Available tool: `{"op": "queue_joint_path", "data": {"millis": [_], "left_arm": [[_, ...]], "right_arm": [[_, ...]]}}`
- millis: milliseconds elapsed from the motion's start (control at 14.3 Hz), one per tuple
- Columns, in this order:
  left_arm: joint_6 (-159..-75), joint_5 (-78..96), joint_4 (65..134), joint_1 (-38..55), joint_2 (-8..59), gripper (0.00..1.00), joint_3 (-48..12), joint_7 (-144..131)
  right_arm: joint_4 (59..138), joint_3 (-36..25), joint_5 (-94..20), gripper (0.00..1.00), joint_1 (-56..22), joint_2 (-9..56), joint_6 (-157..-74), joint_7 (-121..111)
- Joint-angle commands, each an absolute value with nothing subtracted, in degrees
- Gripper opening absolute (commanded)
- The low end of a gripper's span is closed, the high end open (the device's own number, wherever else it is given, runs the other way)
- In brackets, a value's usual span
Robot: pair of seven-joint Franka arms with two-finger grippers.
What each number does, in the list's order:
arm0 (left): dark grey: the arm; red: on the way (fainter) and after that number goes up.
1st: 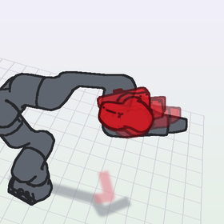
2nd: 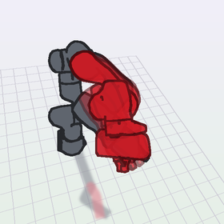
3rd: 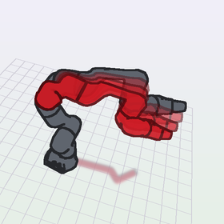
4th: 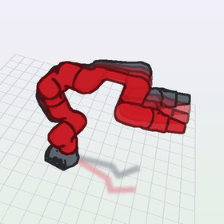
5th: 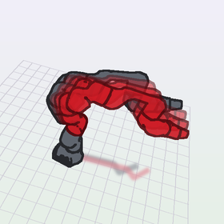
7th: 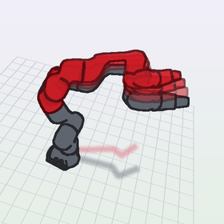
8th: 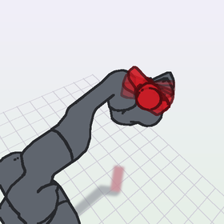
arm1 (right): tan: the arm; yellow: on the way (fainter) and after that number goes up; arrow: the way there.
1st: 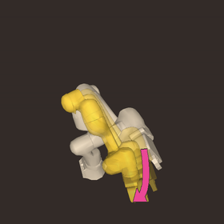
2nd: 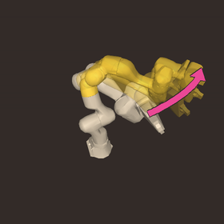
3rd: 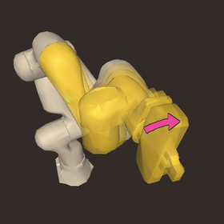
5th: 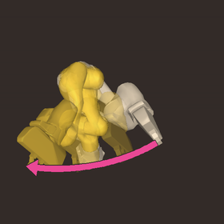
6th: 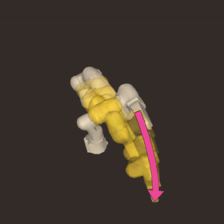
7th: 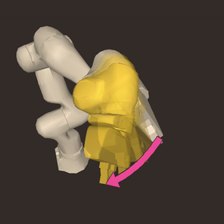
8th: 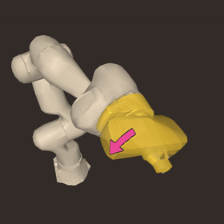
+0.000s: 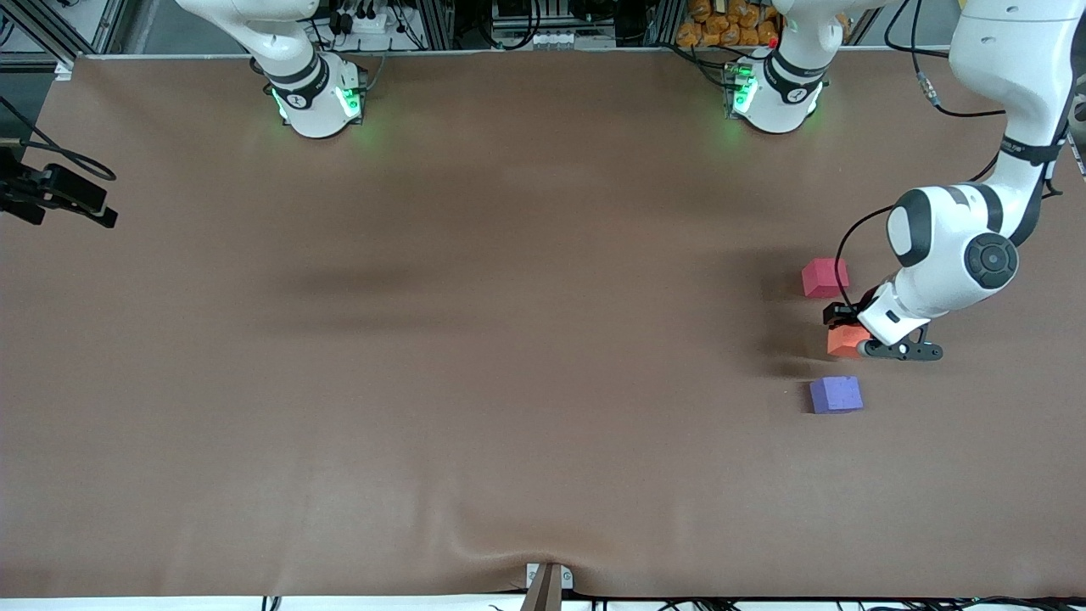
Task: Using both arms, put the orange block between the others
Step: 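Carry the orange cube with the left gripper between pink and blue cubes, then lower the orange cube and open the left gripper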
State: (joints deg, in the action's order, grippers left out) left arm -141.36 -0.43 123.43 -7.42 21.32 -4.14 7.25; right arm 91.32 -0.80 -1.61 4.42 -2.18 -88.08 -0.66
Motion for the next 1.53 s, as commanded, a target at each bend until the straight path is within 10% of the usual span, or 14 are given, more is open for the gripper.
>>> {"op": "queue_joint_path", "data": {"millis": [0, 1186, 1326, 1465], "left_arm": [[-143.35, 2.01, 123.4, -8.09, 23.11, 0.0, -4.83, 6.5], [-144.93, 5.54, 123.05, -7.21, 26.28, 0.0, -4.83, 2.64], [-144.93, 4.75, 122.7, -6.86, 26.37, 0.19, -4.75, 3.07], [-144.93, 4.75, 122.61, -6.85, 26.28, 0.77, -4.83, 2.81]], "right_arm": [[90.35, -0.62, -0.79, 1.0, 4.75, -2.11, -87.45, 0.0], [88.42, -0.7, -0.88, 1.0, 6.5, -2.02, -87.54, 0.0], [88.42, -0.7, -0.97, 1.0, 6.59, -1.93, -87.63, 0.0], [88.42, -0.62, -0.97, 1.0, 6.5, -1.93, -87.71, 0.0]]}}
